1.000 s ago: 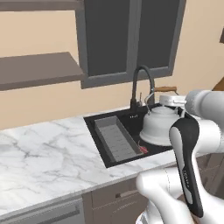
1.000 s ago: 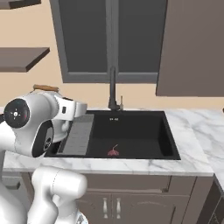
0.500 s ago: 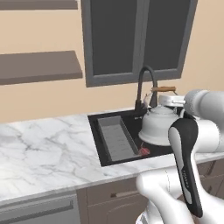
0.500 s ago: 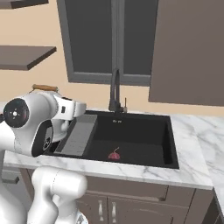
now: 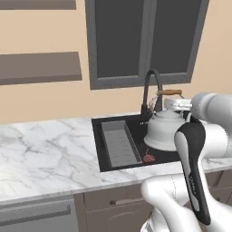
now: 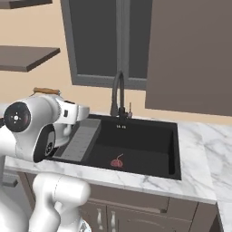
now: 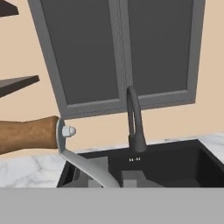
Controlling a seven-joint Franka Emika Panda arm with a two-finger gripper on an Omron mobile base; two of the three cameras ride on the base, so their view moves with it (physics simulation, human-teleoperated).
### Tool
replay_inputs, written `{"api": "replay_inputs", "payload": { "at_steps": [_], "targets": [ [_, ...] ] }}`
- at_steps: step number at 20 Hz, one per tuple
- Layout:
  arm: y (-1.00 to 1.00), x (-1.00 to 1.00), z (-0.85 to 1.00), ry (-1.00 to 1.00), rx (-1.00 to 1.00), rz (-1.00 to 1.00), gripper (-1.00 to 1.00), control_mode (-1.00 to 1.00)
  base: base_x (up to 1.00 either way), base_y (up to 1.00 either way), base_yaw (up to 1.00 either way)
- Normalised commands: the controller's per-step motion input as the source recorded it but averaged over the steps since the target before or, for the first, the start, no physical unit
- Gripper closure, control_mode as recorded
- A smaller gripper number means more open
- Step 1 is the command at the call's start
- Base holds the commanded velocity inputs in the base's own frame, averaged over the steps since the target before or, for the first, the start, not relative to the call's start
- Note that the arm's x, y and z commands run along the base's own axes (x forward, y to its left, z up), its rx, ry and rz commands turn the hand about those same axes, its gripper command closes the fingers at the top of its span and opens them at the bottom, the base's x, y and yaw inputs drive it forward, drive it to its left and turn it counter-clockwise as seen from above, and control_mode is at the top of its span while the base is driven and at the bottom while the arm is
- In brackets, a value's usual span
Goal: Open the cabinet, pick the kettle from the cabinet, and place it in the sink.
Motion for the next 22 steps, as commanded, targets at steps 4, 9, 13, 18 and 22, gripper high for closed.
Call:
{"api": "replay_inputs", "payload": {
  "at_steps": [4, 9, 13, 18, 22],
  "targets": [
    [0.0, 0.0, 0.0, 0.0, 0.0, 0.0, 1.0, 1.0, 0.36, -0.04, 0.06],
    [0.0, 0.0, 0.0, 0.0, 0.0, 0.0, 1.0, 1.0, 0.34, -0.07, 0.07],
    [0.0, 0.0, 0.0, 0.0, 0.0, 0.0, 1.0, 1.0, 0.25, -0.05, 0.08],
    [0.0, 0.0, 0.0, 0.0, 0.0, 0.0, 1.0, 1.0, 0.24, -0.08, 0.08],
    [0.0, 0.0, 0.0, 0.0, 0.0, 0.0, 1.0, 1.0, 0.22, -0.07, 0.07]
  ]
}}
